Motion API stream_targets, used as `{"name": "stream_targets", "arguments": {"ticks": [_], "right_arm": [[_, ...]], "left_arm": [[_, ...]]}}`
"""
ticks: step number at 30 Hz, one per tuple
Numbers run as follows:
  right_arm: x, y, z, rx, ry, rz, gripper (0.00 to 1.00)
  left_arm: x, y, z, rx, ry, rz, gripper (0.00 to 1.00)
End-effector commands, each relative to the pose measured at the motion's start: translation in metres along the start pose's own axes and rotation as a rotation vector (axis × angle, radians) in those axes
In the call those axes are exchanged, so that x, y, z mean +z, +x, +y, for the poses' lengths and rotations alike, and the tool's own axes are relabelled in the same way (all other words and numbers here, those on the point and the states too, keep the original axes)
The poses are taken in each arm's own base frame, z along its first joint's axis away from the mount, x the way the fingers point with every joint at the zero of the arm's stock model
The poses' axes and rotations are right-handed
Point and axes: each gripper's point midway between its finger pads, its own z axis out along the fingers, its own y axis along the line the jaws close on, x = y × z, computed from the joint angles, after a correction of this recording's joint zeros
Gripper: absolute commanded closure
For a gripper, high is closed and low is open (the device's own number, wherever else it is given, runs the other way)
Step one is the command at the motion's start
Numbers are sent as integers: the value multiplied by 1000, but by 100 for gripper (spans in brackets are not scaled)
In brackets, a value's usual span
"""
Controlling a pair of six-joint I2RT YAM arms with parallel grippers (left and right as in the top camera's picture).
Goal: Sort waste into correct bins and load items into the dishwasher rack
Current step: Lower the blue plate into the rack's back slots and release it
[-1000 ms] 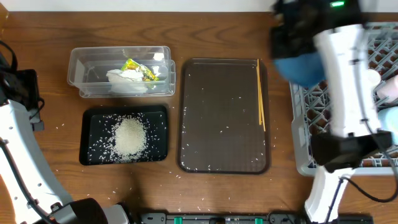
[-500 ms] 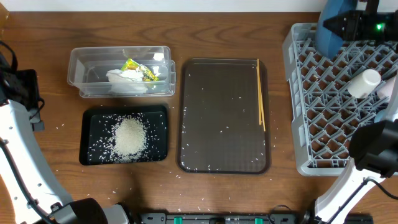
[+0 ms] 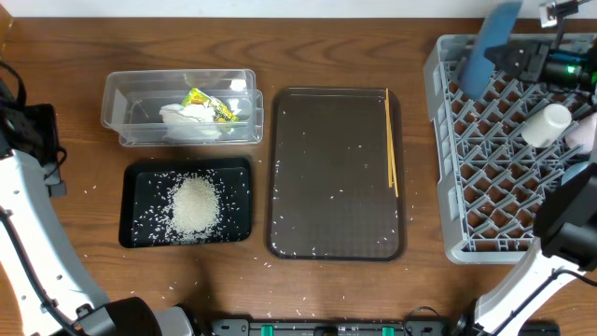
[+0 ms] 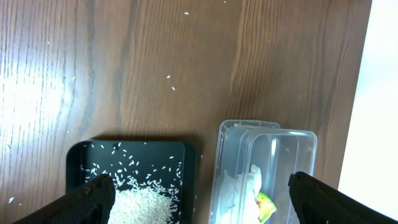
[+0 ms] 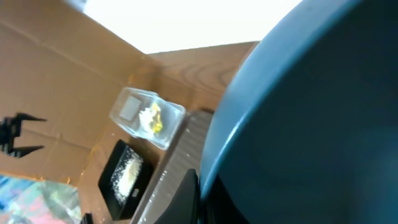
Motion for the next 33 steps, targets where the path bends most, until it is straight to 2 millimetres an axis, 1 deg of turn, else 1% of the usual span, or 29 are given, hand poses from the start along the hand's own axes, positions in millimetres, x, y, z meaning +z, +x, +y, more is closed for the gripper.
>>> {"name": "stream_targets", "arguments": {"ticks": [1,3,6,9,12,13,15,16,19,21,23,25,28,31,33], "right_arm": [[-11,9,-20,54,100,13,87],[-15,13,-31,85,146,23,73],[-25,19,-51,160,262,38,67],[-37,24,-68,221,353,41,65],[-54,26,-82,271,438,28,64],[-63,27,-87,286,475,20,61],[-76,27,-91,304,523,10,49],[-83,27,-91,308,543,5,47],[-103,26,-90,345,605,-16,46],[-116,26,-85,360,638,-32,42],[-126,25,-76,359,654,-46,34],[-135,23,-68,370,689,-63,28],[-142,17,-51,348,714,-90,26],[-143,10,-33,307,714,-108,25],[-143,7,-24,287,713,-117,25]], "left_arm": [[0,-3,1,-14,-5,-7,8],[0,-3,1,-14,-5,-6,8],[0,-3,1,-14,-5,-7,8],[0,-3,1,-14,-5,-7,8],[0,-3,1,-14,-5,-7,8],[0,-3,1,-14,-5,-6,8],[0,-3,1,-14,-5,-7,8],[0,-3,1,-14,-5,-7,8],[0,-3,1,-14,-5,-6,8],[0,-3,1,-14,-5,-7,8],[0,-3,1,-14,-5,-7,8],[0,-3,1,-14,-5,-6,8],[0,-3,1,-14,-5,-7,8],[0,-3,1,-14,-5,-6,8],[0,-3,1,-14,-5,-6,8]]}}
